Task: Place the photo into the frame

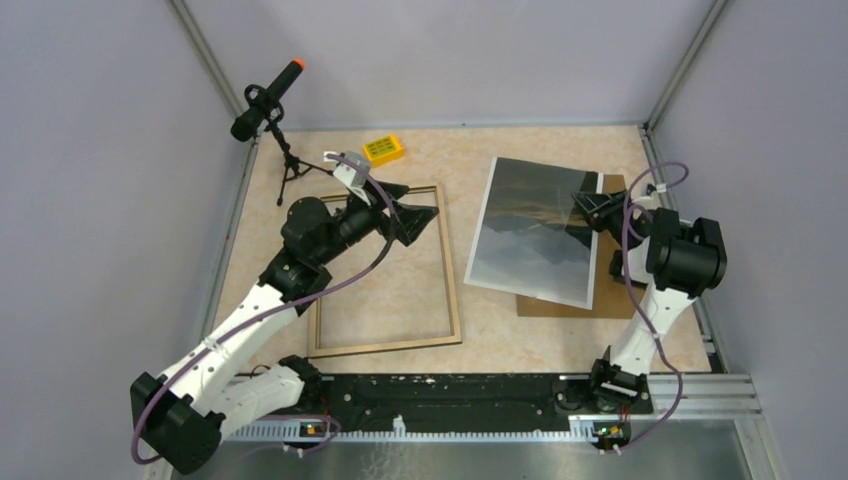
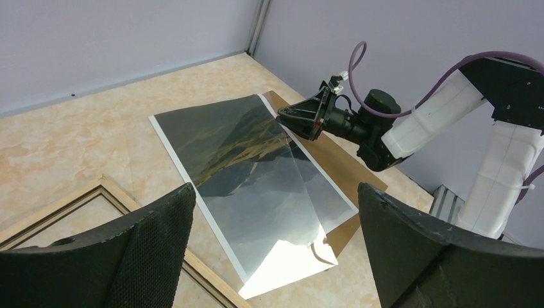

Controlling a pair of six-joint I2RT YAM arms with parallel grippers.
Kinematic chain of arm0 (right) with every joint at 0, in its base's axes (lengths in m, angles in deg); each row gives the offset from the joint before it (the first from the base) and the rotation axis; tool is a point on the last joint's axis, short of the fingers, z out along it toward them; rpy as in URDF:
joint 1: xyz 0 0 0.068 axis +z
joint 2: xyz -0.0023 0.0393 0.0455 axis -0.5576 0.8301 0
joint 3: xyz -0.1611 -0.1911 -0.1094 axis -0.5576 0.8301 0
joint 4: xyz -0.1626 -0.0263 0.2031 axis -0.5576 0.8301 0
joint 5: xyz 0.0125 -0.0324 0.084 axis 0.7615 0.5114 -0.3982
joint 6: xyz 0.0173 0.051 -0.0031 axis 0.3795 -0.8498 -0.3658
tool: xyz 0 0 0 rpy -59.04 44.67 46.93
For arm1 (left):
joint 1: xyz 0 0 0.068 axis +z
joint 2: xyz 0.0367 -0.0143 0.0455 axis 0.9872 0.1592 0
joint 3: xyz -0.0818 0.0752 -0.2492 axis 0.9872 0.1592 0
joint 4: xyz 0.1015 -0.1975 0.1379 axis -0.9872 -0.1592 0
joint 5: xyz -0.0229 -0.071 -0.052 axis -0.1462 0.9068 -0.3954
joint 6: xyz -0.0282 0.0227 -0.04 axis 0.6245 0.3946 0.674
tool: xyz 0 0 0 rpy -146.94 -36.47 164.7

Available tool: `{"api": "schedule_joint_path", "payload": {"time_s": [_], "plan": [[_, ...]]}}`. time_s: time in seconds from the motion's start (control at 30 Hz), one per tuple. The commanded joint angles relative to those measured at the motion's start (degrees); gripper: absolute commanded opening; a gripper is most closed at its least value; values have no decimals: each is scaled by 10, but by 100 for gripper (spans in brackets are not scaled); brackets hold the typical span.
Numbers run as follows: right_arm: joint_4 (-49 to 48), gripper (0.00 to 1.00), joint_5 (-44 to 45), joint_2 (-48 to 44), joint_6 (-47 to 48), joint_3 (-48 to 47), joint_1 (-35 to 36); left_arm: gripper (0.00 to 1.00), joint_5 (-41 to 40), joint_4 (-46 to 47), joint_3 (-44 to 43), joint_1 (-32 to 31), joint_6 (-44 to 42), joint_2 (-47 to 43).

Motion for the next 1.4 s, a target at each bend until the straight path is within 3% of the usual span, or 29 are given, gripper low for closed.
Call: {"api": "schedule_joint_path", "payload": {"time_s": [0.0,0.13,0.37,0.53,0.7,0.8,1.07,1.37], "plan": [[-106,32,33,-42,-11,38,22,99,13,16,-12,0,6,2],[-139,28,59,-31,-16,53,34,99,14,16,-12,0,8,5],[-94,0,86,-41,6,39,35,98,16,15,-13,0,8,12],[59,0,109,-121,83,20,25,98,16,14,-13,0,9,16],[367,0,161,-263,209,-43,7,98,17,13,-13,0,11,22],[479,0,189,-335,240,-65,-6,98,19,11,-15,0,12,25],[671,0,186,-477,282,-148,-4,99,0,-7,-23,0,-8,27],[819,0,166,-523,289,-278,57,98,-45,-33,-31,0,-40,16]]}}
